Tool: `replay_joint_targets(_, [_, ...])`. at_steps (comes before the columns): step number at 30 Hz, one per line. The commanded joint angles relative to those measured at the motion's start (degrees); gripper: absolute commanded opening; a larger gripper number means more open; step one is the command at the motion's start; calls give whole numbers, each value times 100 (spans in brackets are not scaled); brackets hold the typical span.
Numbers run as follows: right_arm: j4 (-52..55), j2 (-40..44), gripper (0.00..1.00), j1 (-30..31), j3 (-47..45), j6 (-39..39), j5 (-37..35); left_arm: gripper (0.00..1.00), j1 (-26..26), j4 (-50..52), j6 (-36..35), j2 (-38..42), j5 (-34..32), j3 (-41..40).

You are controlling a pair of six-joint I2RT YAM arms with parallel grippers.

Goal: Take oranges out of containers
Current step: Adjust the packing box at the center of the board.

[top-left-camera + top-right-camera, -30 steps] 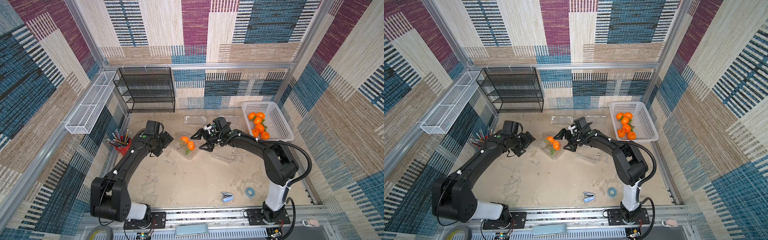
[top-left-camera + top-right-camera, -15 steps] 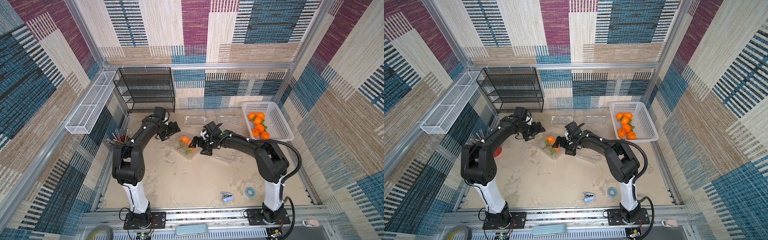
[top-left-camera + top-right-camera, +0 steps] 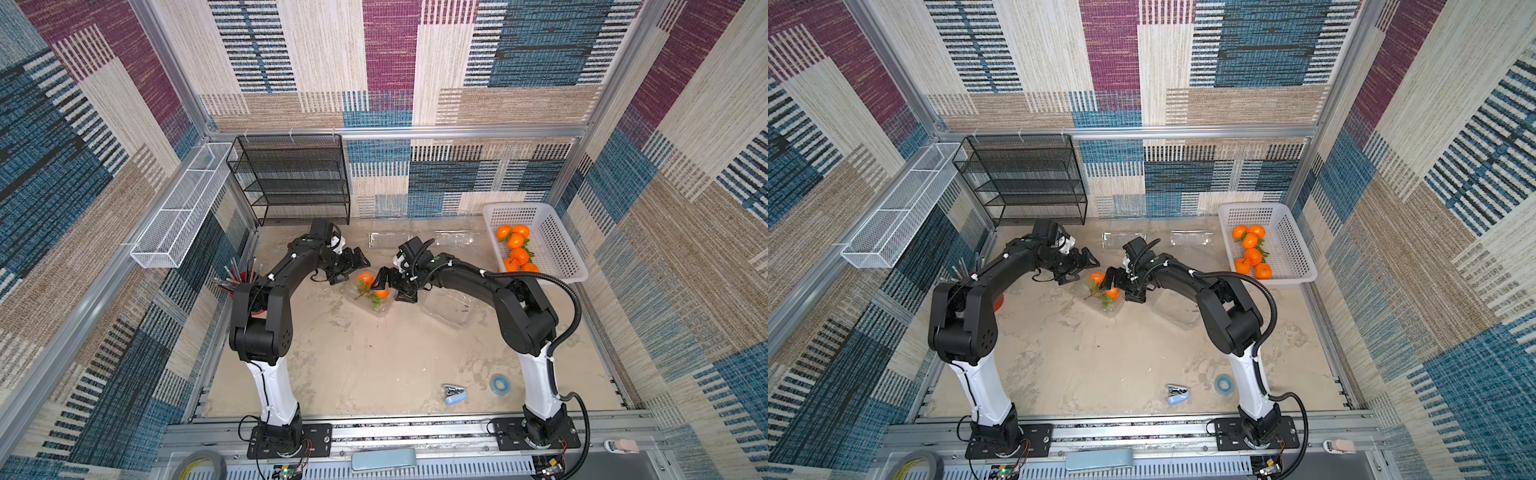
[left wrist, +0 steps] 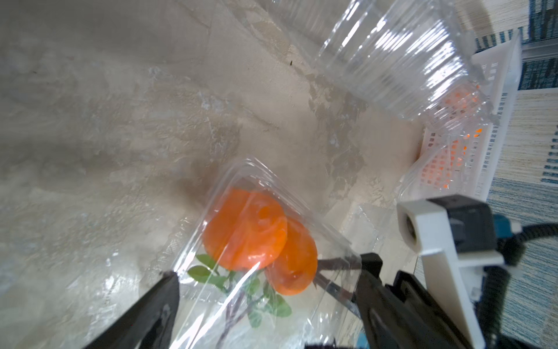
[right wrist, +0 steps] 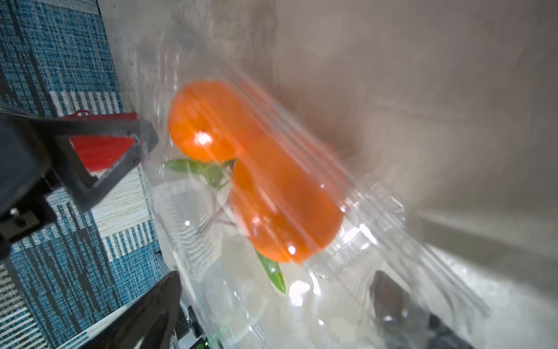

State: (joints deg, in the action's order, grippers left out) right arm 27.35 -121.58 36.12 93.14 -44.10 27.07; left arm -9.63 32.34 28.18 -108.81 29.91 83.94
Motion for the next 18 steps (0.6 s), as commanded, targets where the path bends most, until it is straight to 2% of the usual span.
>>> replay_joint_targets(1, [78, -177, 98, 32, 354, 298, 92, 92, -22, -411, 258, 386, 541, -505])
replay_joint_targets(7, [333, -439, 99, 27, 912, 510, 19, 93, -22, -1114, 1072, 1317, 578, -1684])
replay_joint_targets(11, [635, -764, 99, 19, 1591, 624, -113, 93, -26, -1173, 1464, 1690, 560, -2286])
replay_joint_targets(18, [2220, -1785, 99, -6, 3821, 1441, -739, 93, -20, -1062, 1893, 2607, 76, -3157])
